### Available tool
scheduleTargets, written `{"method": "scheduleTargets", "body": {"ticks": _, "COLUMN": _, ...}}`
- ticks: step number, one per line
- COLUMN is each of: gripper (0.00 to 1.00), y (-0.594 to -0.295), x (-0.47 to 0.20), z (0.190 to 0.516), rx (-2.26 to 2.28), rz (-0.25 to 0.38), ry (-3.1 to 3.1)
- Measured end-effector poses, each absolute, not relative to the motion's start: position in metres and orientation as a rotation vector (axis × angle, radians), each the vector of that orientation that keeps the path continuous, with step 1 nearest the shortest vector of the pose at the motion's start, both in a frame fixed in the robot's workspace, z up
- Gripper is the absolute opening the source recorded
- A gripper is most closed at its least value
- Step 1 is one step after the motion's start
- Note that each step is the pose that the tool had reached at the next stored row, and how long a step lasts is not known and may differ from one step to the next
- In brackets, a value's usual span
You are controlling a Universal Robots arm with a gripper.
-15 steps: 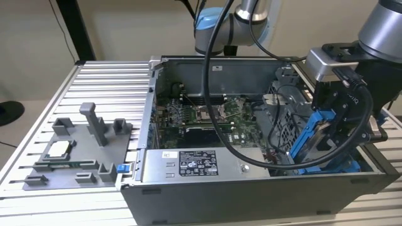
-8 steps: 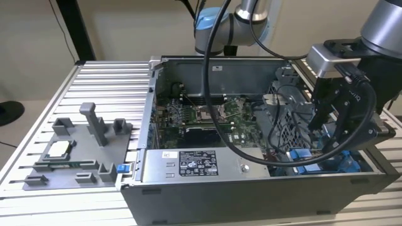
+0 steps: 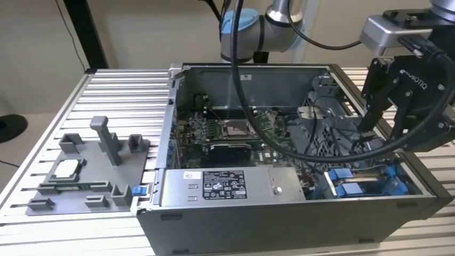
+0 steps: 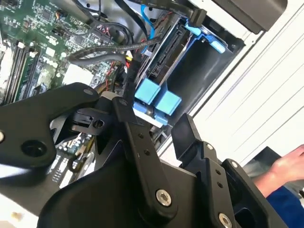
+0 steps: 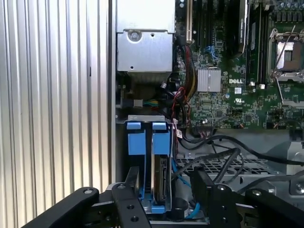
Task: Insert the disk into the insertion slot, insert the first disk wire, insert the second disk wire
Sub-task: 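Insert the disk into the insertion slot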
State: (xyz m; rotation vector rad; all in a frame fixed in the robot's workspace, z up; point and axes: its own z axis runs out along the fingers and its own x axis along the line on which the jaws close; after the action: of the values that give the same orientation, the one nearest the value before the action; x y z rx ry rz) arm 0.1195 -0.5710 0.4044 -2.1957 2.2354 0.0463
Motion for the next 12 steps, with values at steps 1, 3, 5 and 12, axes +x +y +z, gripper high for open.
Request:
{"method": "scheduleTargets", "body": {"ticks": 1, "gripper": 1.0, "y": -0.571, "x": 0.1195, "z": 0.4049, "rx": -2.195, "rz": 0.047, "ry": 2.235}}
{"method": "scheduleTargets", "body": {"ticks": 3, "gripper": 1.0, "y": -0.571, "x": 0.1195, "z": 0.4048, "rx": -2.195, "rz": 0.047, "ry": 2.235}}
{"method": "scheduleTargets", "body": {"ticks": 5, "gripper": 1.0, "y": -0.571, "x": 0.1195, "z": 0.4049, "rx": -2.195, "rz": 0.047, "ry": 2.235}}
{"method": "scheduleTargets", "body": {"ticks": 12, "gripper": 1.0, "y": -0.5622, "x": 0.1195, "z": 0.405, "rx": -2.193, "rz": 0.041, "ry": 2.232}}
